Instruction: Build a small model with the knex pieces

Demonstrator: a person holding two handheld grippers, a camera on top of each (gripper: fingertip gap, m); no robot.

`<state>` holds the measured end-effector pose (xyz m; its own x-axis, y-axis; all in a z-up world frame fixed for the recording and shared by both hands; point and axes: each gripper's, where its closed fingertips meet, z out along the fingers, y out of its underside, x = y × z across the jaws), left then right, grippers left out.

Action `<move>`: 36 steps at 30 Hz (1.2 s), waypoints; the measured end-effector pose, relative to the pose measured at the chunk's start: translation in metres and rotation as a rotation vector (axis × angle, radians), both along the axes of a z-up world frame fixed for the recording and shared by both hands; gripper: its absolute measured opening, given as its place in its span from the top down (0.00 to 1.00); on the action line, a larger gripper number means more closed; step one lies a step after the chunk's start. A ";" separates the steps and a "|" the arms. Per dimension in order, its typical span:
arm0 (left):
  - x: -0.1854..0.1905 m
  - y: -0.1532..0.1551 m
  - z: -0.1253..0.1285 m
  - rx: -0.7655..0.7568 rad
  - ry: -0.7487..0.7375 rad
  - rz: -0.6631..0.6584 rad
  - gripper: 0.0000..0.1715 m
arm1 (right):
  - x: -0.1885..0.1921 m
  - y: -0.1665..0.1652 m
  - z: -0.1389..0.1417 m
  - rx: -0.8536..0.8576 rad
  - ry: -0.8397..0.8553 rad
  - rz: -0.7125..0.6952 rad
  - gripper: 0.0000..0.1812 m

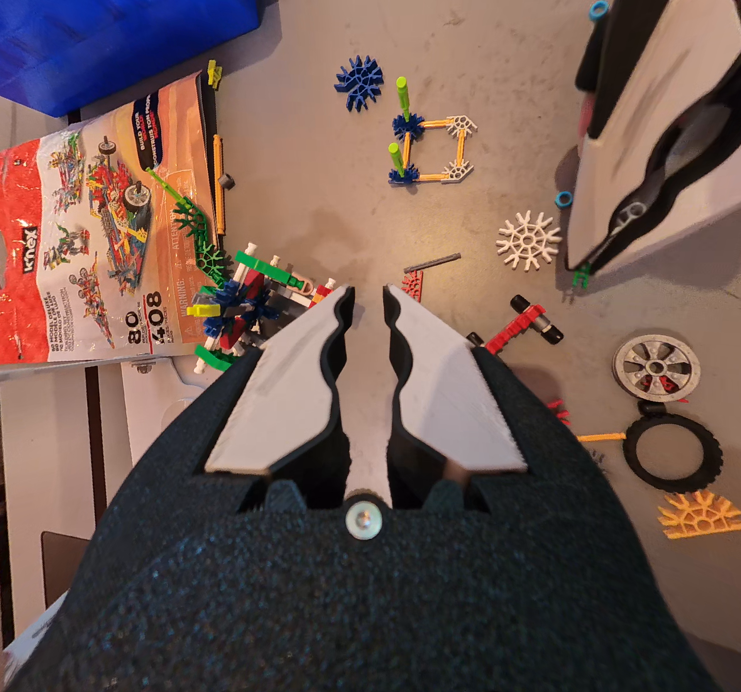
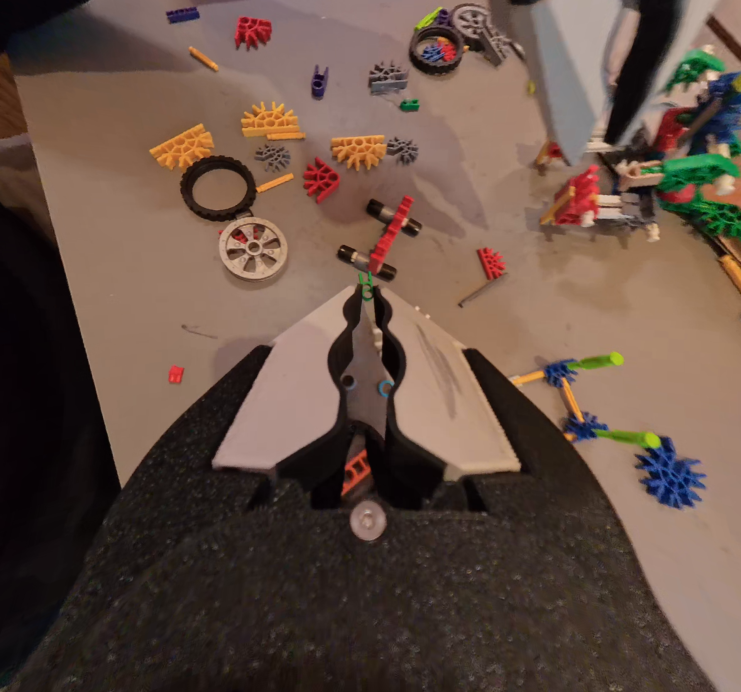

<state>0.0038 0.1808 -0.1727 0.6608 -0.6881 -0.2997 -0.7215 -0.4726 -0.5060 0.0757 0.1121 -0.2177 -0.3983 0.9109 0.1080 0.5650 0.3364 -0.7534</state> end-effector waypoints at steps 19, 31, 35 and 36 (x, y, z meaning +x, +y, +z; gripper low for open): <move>0.044 0.021 0.011 0.127 -0.093 -0.091 0.93 | 0.034 0.091 0.052 0.095 0.248 -0.275 0.97; 0.090 0.025 0.021 0.300 -0.063 -0.274 0.92 | 0.036 0.095 0.056 -0.073 0.255 -0.278 0.97; 0.100 0.025 0.017 0.324 -0.032 -0.312 0.92 | 0.036 0.096 0.058 -0.140 0.258 -0.276 0.97; 0.102 0.026 0.015 0.330 -0.020 -0.320 0.92 | 0.036 0.096 0.058 -0.152 0.258 -0.276 0.97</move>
<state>0.1055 0.2065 -0.1577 0.4391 -0.7281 -0.5264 -0.7932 -0.0390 -0.6078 0.1119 0.2082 -0.1598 -0.1136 0.9931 0.0282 0.4045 0.0722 -0.9117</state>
